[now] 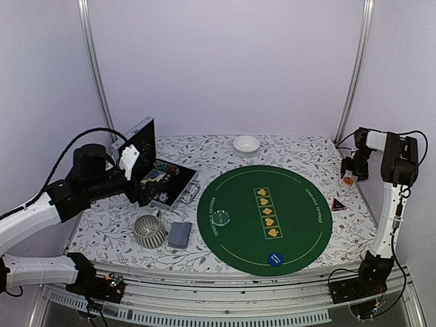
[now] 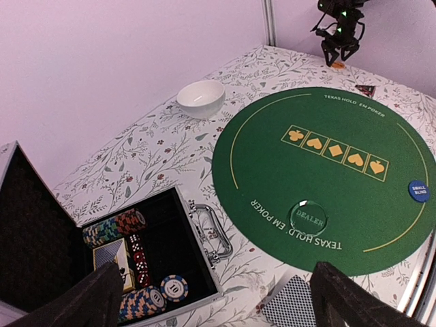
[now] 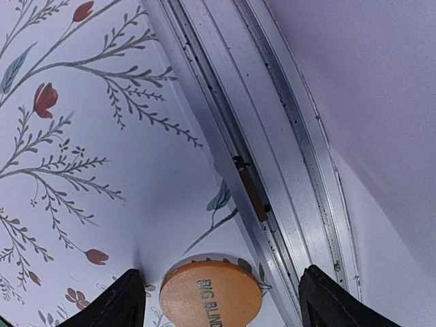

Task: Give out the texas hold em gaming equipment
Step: Move the big blind button to the center of the board.

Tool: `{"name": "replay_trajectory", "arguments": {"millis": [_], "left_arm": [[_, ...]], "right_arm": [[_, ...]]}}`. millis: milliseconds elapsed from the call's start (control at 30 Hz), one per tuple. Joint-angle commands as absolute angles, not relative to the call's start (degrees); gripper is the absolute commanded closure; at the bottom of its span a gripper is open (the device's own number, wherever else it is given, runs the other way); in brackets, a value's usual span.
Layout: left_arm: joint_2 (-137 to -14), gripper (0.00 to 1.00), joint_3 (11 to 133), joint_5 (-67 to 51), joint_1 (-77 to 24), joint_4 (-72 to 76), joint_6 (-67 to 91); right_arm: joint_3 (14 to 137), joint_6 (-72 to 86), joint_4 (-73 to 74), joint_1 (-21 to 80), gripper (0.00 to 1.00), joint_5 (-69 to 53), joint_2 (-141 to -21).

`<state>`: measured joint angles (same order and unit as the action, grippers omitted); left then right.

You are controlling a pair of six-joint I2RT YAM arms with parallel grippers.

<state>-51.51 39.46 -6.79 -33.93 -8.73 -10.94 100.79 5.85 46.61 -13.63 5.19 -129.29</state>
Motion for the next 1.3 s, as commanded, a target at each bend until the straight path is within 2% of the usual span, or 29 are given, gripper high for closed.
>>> {"name": "replay_trajectory", "arguments": {"millis": [0, 233, 400, 533, 633, 867, 1167, 1267], "left_arm": [[-51.66, 0.02, 39.1, -7.48, -33.14, -7.48, -11.4], [-51.54, 0.02, 39.46, -7.67, -32.74, -7.79, -11.39], [-51.16, 0.02, 39.37, -8.09, -32.61, -7.57, -11.26], [-51.22, 0.02, 39.38, -8.51, -32.61, -7.45, -11.23], [-51.41, 0.02, 39.51, -8.18, -32.52, -7.5, -11.38], [-51.81, 0.02, 40.15, -8.52, -32.34, -7.76, -11.26], [-51.5, 0.02, 39.65, -9.35, -32.25, -7.39, -11.16], [-51.61, 0.02, 39.72, -9.31, -32.23, -7.57, -11.13]], "right_arm": [[99.63, 3.51, 46.74, -14.11, 0.22, 3.32, -131.97], [92.23, 3.49, 43.53, -14.85, 0.25, -0.86, -127.66], [88.33, 3.28, 42.2, -16.54, 0.33, -1.6, -126.0], [86.18, 1.64, 40.82, -16.69, 0.35, -4.04, -124.99], [85.61, 1.58, 40.41, -16.97, 0.36, -3.62, -124.69], [85.88, 0.64, 39.96, -18.31, 0.47, -4.45, -125.0], [83.84, -2.5, 38.67, -18.38, 0.51, -5.33, -123.5], [84.11, -2.06, 38.67, -18.42, 0.55, -5.4, -122.93]]}}
